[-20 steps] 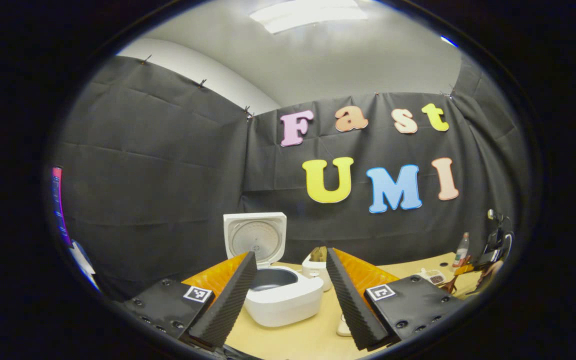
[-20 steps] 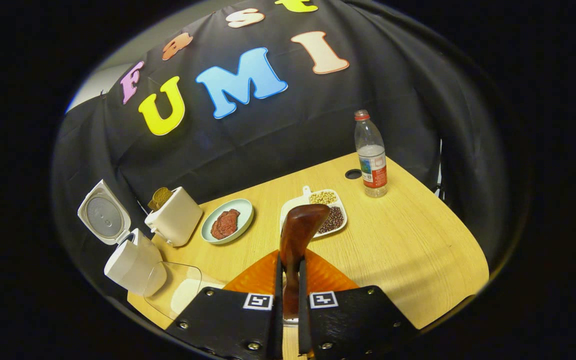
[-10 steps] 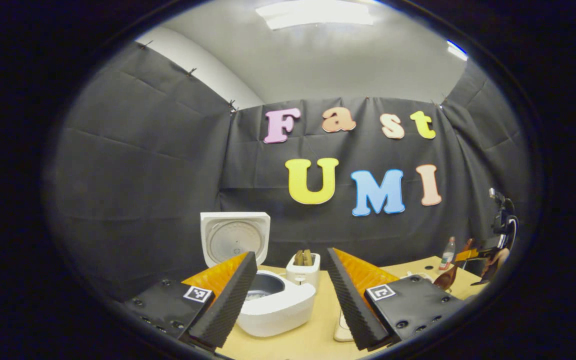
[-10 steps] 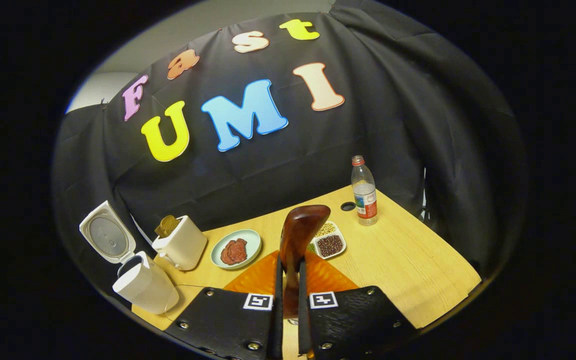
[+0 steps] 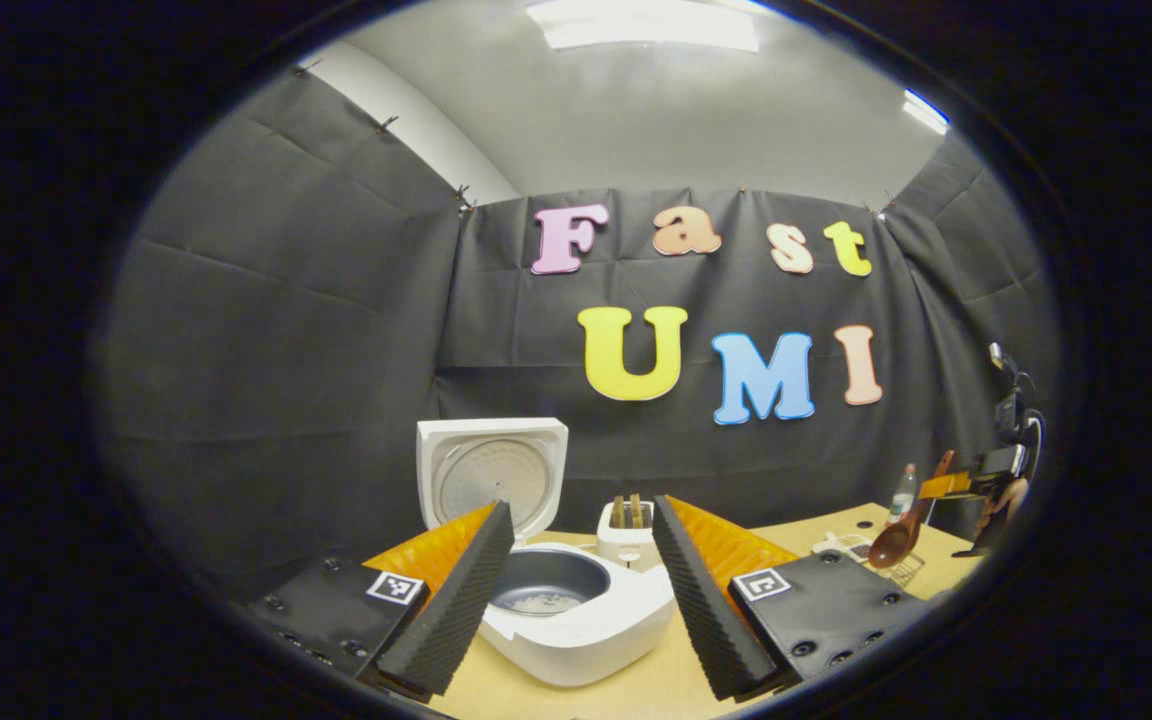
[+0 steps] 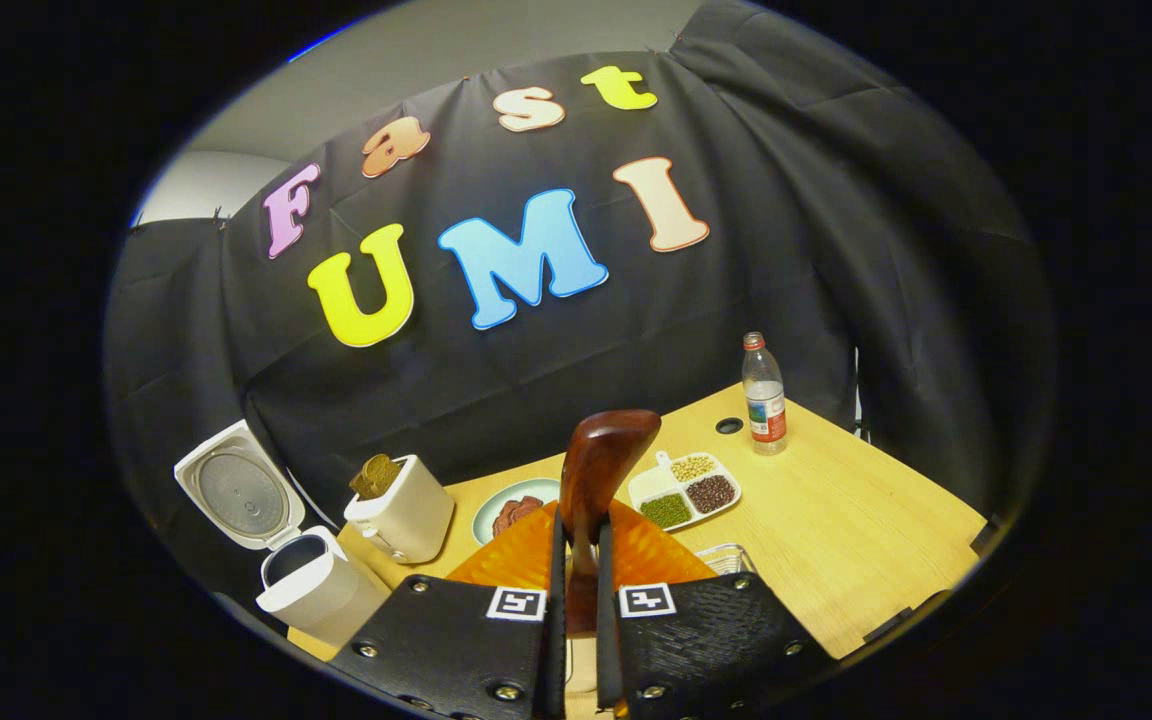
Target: Close the left gripper, press the button to open the rice cooker; take a wooden spoon from the chopstick holder with the right hand, scoop a spoonful of rice and pour it into the rice cooker, then put the wooden spoon back into the chopstick holder.
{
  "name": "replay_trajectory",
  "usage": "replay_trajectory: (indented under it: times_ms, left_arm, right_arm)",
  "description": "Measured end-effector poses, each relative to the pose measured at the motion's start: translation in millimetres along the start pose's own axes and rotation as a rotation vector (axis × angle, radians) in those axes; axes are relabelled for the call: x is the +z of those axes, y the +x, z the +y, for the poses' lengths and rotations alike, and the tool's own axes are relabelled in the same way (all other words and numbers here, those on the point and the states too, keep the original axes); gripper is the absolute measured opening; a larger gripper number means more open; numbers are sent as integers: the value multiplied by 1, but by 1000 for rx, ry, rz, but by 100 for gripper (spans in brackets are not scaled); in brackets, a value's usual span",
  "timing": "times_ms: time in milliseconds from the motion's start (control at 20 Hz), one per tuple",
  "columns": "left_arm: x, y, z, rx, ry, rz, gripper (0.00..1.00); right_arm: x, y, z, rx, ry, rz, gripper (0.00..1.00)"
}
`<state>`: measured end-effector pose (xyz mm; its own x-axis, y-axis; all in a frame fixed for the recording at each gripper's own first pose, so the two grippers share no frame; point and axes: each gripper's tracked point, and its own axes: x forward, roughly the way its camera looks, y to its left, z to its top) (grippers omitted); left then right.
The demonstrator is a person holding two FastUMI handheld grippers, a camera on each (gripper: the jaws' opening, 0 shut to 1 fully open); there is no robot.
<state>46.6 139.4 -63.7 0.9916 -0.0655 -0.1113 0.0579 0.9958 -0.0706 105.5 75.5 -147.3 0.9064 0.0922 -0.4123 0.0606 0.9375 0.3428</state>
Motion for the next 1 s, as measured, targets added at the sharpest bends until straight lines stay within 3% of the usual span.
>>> replay_trajectory:
  times_ms: [450,800,1000]
  left_arm:
    - [-17,4,63,-4,15,23,96]
    - [-34,-5,111,54,26,65,96]
    - [-43,-9,127,86,22,80,96]
  right_arm:
    - [-75,22,43,-49,-86,65,12]
    - [-119,51,39,-140,-241,89,12]
    - [-133,56,65,-113,-364,83,12]
